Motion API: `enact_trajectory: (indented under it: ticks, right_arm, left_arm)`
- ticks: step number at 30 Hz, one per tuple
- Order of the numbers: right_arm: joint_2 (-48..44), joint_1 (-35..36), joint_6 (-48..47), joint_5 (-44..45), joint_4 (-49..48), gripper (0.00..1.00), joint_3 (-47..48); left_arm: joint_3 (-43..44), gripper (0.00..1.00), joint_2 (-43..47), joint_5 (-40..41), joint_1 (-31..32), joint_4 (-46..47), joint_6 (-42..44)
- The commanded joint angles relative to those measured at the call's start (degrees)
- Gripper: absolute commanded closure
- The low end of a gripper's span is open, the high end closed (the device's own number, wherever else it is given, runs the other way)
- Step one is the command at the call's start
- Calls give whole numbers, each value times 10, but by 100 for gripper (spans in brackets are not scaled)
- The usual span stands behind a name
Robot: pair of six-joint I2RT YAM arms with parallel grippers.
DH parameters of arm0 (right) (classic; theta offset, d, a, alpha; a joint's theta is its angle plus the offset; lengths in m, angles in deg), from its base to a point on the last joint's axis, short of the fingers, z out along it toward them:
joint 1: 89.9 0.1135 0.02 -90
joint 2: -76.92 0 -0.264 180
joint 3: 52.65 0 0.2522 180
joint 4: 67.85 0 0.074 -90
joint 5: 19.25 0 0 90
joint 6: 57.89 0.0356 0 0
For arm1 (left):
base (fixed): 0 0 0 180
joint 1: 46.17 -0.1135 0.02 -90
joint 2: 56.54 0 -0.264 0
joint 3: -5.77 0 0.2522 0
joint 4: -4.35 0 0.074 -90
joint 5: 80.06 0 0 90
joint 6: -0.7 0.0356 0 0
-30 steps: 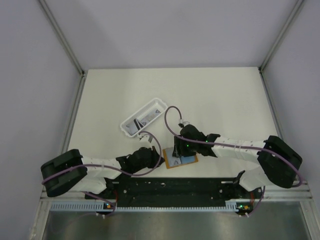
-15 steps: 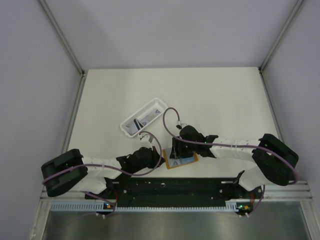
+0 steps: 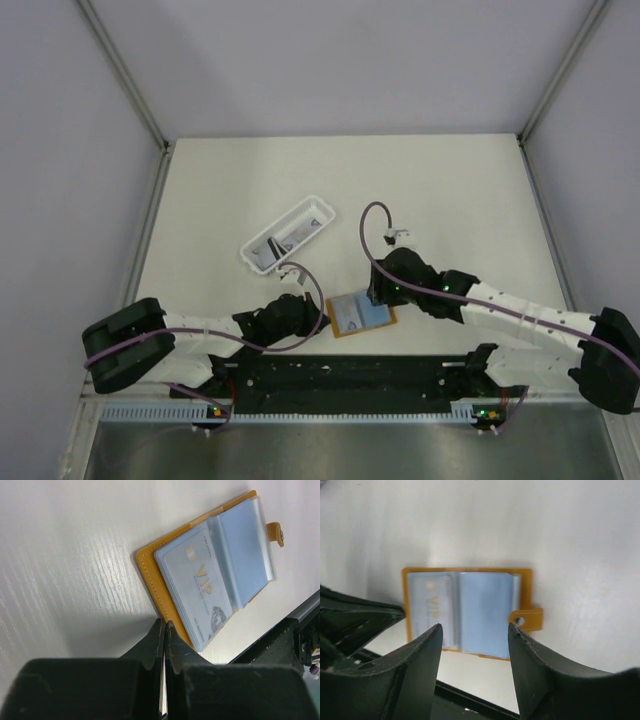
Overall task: Put the credit cards into the card holder
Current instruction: Close the card holder at the center of the board.
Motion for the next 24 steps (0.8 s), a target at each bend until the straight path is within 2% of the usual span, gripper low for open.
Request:
enact_trajectory:
  ticks: [1, 5, 19, 24]
  right_arm:
    - [3, -1, -12, 145, 147, 43, 30]
    - [39, -4, -9, 126, 142, 40, 28]
    - [142, -4, -23, 124, 61, 39, 29]
    - [154, -4, -21, 167, 50, 45, 28]
  left_arm:
    - [6, 100, 4, 3, 0, -28, 11]
    - [8, 100, 2, 2, 0, -28, 12]
    - [0, 100, 9, 3, -1, -30, 7]
    - [0, 100, 8, 2, -1, -31, 7]
